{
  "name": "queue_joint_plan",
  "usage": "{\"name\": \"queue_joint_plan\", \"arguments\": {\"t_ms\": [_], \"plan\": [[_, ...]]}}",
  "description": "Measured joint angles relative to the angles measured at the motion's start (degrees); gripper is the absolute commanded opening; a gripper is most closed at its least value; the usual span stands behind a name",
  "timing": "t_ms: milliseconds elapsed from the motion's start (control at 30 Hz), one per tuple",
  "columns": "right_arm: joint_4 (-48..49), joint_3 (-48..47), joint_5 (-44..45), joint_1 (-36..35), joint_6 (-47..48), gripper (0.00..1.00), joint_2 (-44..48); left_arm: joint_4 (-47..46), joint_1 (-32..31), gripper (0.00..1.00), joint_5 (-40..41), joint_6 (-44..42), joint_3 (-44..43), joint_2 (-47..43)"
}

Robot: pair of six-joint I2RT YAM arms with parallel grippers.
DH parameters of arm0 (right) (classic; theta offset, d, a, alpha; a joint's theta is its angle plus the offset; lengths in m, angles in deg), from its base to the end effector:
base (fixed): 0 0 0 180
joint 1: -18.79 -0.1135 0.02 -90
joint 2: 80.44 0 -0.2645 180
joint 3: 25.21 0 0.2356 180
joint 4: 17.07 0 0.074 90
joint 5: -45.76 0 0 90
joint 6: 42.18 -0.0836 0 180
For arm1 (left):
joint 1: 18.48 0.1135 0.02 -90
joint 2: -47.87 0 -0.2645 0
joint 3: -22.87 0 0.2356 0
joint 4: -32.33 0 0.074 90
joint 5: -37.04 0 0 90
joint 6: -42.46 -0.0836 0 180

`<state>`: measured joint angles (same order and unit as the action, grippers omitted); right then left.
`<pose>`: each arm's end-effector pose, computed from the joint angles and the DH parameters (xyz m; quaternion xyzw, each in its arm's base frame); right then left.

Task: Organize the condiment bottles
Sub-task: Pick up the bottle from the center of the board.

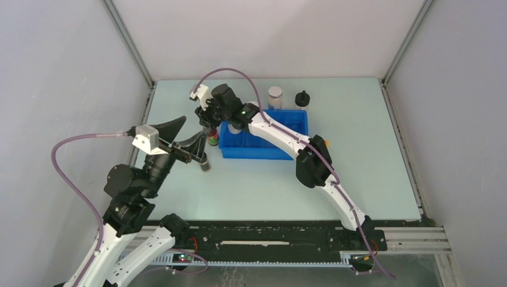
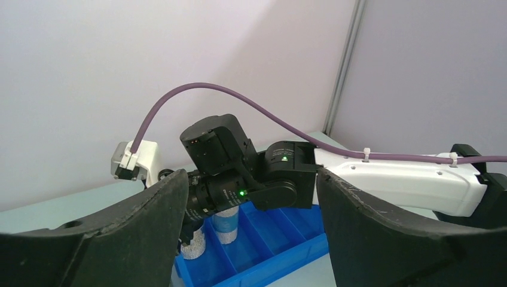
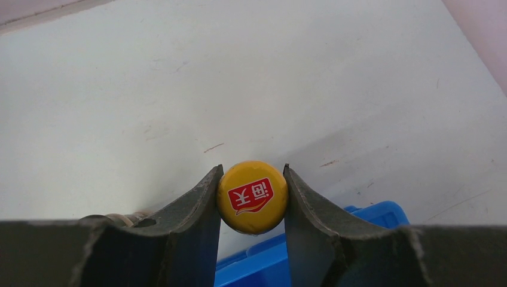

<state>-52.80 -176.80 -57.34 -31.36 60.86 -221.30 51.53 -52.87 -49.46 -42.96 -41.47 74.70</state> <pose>0.3683 0.4708 0.2586 -0.4912 0.6816 0.2611 0.4754 0.1022 -0.0638 0.4258 0.1266 0.5720 -0.2534 0.7698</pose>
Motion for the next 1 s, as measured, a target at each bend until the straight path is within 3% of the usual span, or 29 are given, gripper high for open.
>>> {"name": "queue_joint_plan", "arguments": {"t_ms": [1000], "plan": [[0.22,0.63,0.66,1.05,-0.31,0.0,5.53,0.26,0.0,0.81,3.43,0.68,-0.02,-0.33]]}}
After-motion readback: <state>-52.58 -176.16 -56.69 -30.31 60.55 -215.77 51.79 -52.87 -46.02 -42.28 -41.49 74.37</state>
